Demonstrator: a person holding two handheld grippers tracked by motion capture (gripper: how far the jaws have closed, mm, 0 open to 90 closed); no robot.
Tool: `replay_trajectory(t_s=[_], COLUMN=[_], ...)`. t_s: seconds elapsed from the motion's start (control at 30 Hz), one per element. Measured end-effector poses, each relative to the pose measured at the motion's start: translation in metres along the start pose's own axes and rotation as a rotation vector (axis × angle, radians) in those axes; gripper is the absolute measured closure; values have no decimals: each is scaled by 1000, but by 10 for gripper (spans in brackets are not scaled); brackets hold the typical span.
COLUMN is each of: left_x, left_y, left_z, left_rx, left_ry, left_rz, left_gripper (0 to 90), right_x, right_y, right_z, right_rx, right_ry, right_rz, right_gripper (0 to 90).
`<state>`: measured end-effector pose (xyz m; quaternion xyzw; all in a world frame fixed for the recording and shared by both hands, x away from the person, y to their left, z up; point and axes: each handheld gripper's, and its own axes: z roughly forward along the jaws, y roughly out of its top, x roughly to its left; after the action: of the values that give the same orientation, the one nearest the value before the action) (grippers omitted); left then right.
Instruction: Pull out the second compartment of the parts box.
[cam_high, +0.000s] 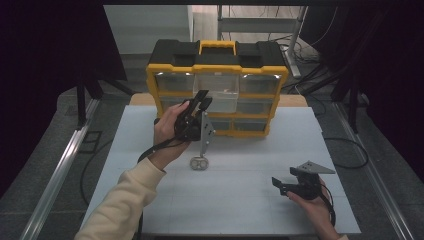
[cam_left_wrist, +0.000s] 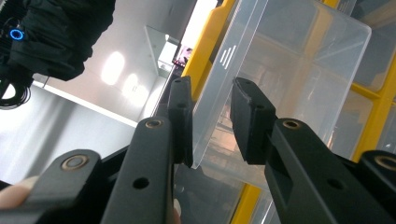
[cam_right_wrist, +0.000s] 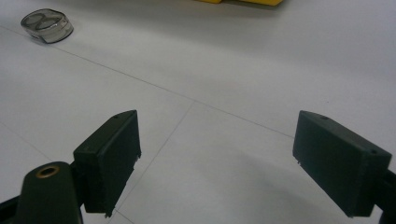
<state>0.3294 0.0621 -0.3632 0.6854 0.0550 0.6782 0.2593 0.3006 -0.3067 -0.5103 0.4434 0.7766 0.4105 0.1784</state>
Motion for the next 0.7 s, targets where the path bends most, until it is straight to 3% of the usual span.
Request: replay_trajectory(t_s=[0.7], left_x=[-1], left_y=[2], left_z=[-6], left_rx=[-7], left_ry=[2], left_rz=[2], left_gripper=[696], right_x=[0], right_y=[0], right_z=[0], right_rx=[2], right_ry=[-1], right_rz=[0], right_gripper=[153])
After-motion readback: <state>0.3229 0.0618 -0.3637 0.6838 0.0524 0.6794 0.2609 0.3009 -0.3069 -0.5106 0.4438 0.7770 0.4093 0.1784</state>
